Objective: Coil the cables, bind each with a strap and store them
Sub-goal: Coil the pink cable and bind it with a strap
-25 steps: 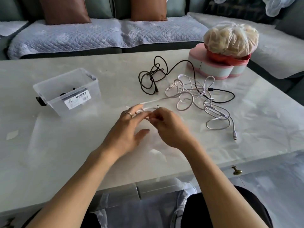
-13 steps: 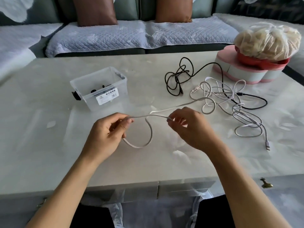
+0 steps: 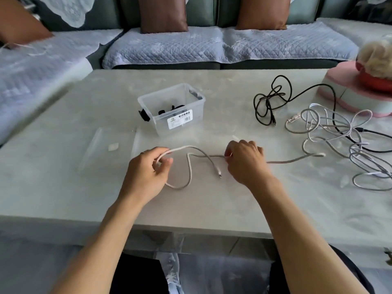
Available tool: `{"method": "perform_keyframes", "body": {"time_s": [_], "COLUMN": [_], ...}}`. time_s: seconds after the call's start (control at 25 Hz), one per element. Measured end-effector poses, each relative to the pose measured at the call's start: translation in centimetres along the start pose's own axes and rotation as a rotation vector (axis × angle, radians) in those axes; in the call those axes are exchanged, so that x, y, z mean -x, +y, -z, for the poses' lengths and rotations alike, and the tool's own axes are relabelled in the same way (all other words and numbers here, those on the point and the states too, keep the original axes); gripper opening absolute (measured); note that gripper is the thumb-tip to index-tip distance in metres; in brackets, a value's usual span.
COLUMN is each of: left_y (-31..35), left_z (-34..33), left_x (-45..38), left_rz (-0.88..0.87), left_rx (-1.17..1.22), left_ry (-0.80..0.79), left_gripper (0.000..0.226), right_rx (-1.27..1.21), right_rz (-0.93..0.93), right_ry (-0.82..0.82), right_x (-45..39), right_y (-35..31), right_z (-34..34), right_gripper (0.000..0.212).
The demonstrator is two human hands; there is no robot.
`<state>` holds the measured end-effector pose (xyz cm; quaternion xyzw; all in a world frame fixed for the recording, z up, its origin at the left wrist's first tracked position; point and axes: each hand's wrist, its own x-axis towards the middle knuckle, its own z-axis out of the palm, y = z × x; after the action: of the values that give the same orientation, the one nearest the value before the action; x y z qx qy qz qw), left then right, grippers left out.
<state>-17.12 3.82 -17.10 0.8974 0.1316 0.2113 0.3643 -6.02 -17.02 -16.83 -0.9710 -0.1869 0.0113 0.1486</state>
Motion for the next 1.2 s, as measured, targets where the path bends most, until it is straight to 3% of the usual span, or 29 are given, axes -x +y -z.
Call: {"method": "perform_keyframes", "body": {"time_s": [0.12,0.2,0.28,0.36,0.4,0.52,0.6,0.72,0.76,0.88,1.04,1.08,1.2], "left_y": [0.7,1.6,2.4,3.5,4.1,5.3,6.2,6.6,6.7,7.4,6.4,6.1,7.1], "left_z": [-1.1,-2.0,-3.2,-3.7,-3.8,-3.4,-3.1,-3.6,-4.1,-4.7,-3.3,-3.1,-3.4], "left_x": [0.0,0.0,-0.4,-0.9,-1.2,-1.4,-1.2,-0.4,-0.3,-0.7,-1.8,-1.9,-1.4], "left_rz": [-0.146,-0.277,-0.346,-0.267,-0.196,0.044,0.132,0.013,-0.031,-0.039,0.128,0.18,0.157], "left_rx": [-0.017,-0.04,-0.027,0.155,0.302,0.566,0.535,0.284,0.216,0.277,0.451,0.464,0.466], "left_ry": [-0.118,-0.23,-0.172,-0.087,-0.093,-0.043,-0.137,-0.434,-0.457,-0.269,0.144,0.15,-0.062], "left_gripper": [0.052,0.069,0.051,0.015,0.008,0.024,0.023,0.025,0.026,0.005,0.019,0.019,0.013], "right_rx": [-0.312,-0.553,-0.745,-0.841,-0.825,-0.486,-0.345,-0.526,-0.601,-0.688,-0.341,-0.384,-0.574], "right_rz": [0.161,0.214,0.181,0.143,0.13,0.106,0.095,0.097,0.1,0.083,0.01,-0.027,0.007], "right_ry": [-0.021,0.063,0.134,0.143,0.137,0.051,0.034,0.121,0.169,0.193,0.018,0.032,0.14], "right_x": [0.3,1.1,1.7,2.2,2.3,2.7,3.0,3.5,3.7,4.0,4.4,4.4,4.2], "right_y": [-1.2,-2.3,-2.7,-2.1,-1.4,1.3,2.7,3.0,2.7,2.7,5.5,5.7,3.3], "right_z": [0.1,0.8,1.8,2.5,2.7,2.6,2.5,2.8,3.0,3.7,3.3,3.3,4.0], "right_gripper": [0.013,0.009,0.009,0.011,0.015,0.013,0.009,0.007,0.005,0.003,0.023,0.029,0.028]}}
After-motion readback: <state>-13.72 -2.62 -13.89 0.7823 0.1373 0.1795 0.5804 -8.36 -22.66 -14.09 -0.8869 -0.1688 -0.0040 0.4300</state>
